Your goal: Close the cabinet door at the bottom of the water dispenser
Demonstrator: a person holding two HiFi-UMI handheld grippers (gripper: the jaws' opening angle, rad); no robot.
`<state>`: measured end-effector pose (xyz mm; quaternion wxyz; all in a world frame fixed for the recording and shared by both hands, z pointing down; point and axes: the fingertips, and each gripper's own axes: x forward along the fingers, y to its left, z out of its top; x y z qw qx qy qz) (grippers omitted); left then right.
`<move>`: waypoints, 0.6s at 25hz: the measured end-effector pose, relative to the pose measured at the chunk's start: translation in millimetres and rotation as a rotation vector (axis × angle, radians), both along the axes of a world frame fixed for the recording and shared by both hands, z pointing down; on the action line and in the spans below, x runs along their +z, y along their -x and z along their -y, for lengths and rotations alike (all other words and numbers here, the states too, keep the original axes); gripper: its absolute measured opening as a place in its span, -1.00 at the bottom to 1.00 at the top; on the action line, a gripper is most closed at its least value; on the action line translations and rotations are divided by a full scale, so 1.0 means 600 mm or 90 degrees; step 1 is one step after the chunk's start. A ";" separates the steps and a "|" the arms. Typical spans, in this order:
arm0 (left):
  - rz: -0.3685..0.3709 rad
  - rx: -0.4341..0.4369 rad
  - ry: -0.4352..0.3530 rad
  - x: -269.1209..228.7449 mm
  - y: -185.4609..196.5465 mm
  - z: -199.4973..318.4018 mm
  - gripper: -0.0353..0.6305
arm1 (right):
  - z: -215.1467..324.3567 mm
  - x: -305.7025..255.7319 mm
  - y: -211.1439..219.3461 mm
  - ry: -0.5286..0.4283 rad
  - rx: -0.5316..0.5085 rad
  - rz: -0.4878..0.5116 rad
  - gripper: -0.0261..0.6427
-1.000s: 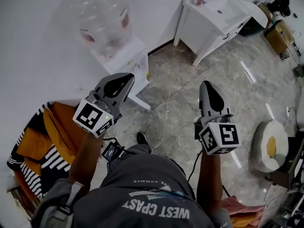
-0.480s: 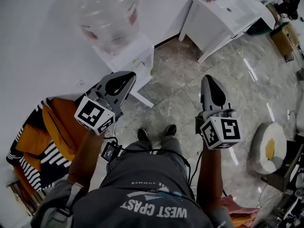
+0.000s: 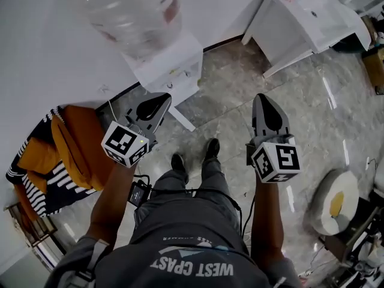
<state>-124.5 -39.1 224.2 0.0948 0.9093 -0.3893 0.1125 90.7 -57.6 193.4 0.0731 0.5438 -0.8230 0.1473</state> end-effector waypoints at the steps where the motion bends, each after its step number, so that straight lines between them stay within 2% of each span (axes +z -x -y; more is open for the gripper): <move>1: 0.005 -0.007 0.013 0.020 0.002 0.003 -0.85 | 0.007 0.015 0.001 0.007 -0.006 0.002 -0.84; 8: 0.026 -0.035 0.094 0.164 0.010 0.021 -0.84 | 0.044 0.121 0.019 0.052 -0.048 -0.005 -0.83; 15: 0.044 -0.024 0.181 0.330 0.012 0.013 -0.84 | 0.064 0.228 0.034 0.088 -0.054 -0.010 -0.83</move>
